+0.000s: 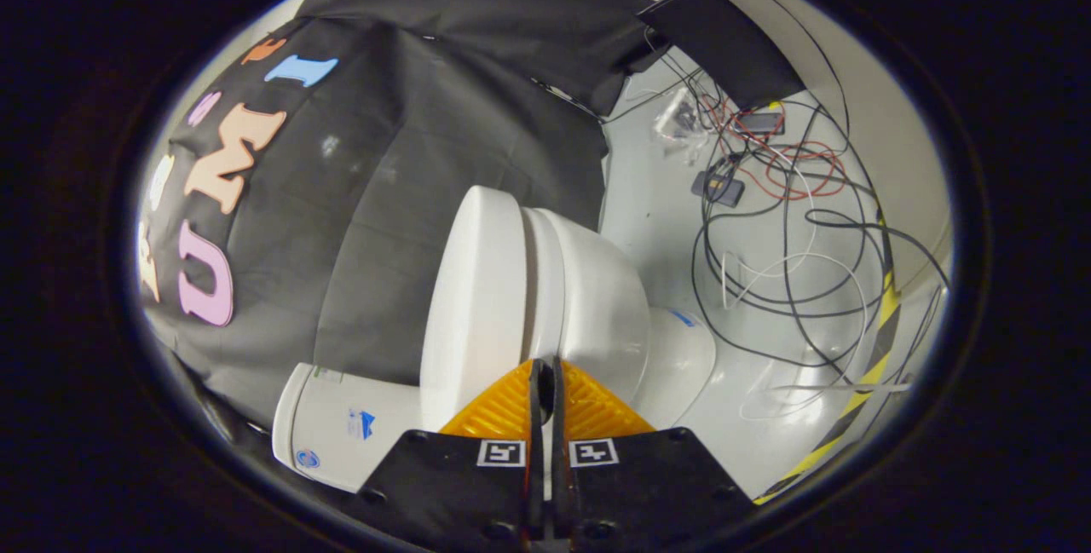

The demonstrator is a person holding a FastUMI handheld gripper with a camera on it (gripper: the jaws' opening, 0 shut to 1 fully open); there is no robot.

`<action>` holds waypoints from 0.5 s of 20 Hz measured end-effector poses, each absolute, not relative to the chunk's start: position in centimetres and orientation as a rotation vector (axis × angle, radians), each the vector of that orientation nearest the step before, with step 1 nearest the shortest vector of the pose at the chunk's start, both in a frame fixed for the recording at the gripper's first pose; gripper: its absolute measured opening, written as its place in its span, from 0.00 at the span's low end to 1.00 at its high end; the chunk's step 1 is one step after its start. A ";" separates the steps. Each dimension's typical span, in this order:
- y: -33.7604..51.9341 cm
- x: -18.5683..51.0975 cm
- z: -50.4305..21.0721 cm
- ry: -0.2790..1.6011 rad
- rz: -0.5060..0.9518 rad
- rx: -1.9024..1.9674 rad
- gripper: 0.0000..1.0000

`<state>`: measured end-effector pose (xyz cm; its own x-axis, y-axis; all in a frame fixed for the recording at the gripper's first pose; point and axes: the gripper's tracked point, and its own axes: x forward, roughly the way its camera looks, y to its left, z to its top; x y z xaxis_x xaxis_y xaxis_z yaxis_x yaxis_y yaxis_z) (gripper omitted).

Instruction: Open the toilet lid.

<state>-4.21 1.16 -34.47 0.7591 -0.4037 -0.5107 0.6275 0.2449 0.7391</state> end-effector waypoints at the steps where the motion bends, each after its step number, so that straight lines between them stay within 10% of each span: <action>1: 1.2 -4.1 -34.2 0.231 -0.703 1.103 0.05; 10: 2.3 -3.0 -28.4 0.177 -0.659 0.978 0.01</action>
<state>-2.98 2.34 -28.36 0.7934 -0.4370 -0.4238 0.5905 0.3830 0.7104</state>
